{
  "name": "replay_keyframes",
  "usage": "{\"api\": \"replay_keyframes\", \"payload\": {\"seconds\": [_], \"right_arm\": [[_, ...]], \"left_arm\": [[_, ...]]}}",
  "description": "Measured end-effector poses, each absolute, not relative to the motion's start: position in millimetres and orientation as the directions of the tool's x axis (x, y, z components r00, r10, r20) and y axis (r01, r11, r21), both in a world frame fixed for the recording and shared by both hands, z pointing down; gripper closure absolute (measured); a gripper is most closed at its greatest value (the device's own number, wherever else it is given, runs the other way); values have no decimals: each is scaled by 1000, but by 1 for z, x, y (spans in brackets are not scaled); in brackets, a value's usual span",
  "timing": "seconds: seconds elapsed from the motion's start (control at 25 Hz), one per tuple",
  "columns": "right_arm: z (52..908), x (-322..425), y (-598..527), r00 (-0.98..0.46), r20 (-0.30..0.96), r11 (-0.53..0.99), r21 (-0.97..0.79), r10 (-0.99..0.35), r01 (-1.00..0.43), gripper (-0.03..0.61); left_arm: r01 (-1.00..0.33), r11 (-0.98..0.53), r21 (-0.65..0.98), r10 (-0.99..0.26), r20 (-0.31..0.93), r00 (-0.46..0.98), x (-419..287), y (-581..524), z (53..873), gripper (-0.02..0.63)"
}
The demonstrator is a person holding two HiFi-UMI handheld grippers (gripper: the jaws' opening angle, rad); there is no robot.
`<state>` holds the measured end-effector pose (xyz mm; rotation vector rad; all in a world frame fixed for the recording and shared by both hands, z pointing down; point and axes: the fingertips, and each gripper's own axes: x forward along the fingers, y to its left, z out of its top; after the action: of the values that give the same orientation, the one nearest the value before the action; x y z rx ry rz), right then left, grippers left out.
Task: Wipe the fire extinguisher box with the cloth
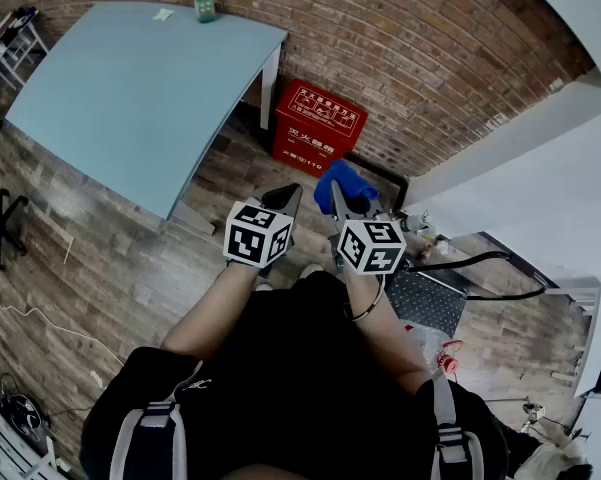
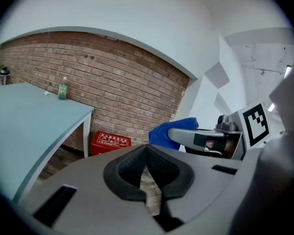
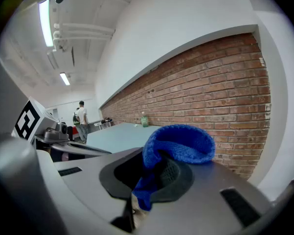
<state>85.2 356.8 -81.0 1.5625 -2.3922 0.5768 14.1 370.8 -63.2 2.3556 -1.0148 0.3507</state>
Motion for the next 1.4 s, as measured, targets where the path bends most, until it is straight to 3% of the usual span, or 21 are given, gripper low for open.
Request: {"api": "replay_keyframes", "payload": {"seconds": [0.36,0.68,1.08,1.4], "right_arm": [[-35,131,286,-349,447,274,-225,-824,-935,535],[3,166,179,-368,480,307,-202,-796,-930,535],[130,212,100,-392,631,294,-259,-669,-920,535],[240,243,78,-306,732,151,-272,-608,-950,537]], "left_arm": [[-732,-568,377,-564,470,679,37,310,-32,620],[-752,-559,350,-542,532,651,63,216,-3,620],[-796,-499,343,-494,642,586,92,137,89,620],[-794,-444,416,-421,685,594,89,118,181,618]]}}
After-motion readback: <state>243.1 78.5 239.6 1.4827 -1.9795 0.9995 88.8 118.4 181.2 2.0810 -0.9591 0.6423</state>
